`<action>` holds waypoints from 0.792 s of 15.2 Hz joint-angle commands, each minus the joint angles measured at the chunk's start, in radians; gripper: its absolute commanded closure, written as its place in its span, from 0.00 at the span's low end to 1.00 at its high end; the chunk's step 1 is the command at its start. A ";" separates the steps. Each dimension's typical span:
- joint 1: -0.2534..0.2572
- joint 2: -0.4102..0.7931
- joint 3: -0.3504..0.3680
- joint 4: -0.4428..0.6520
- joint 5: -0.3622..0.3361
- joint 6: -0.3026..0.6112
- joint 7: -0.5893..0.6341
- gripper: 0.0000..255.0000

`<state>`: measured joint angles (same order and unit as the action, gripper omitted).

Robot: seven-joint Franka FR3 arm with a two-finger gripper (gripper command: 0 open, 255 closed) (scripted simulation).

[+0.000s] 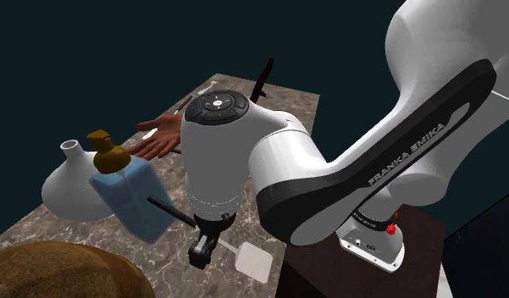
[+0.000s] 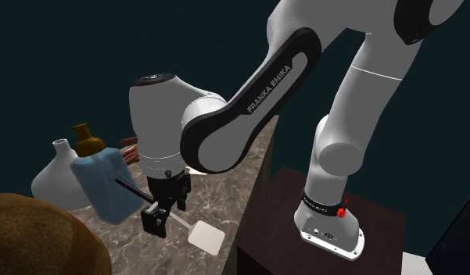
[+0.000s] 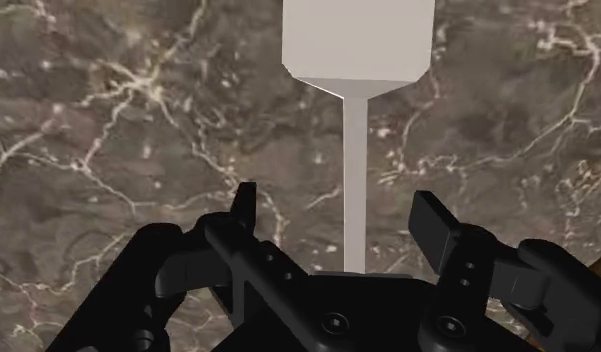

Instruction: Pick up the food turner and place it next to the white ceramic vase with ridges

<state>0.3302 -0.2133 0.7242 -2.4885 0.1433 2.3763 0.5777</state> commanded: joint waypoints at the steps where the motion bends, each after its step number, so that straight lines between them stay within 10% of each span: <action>1: 0.000 0.000 0.000 -0.001 0.000 0.000 0.000 0.00; 12: 0.026 -0.102 -0.044 0.055 0.055 -0.146 -0.046 0.00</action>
<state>0.3563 -0.3140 0.6812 -2.4341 0.1979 2.2317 0.5319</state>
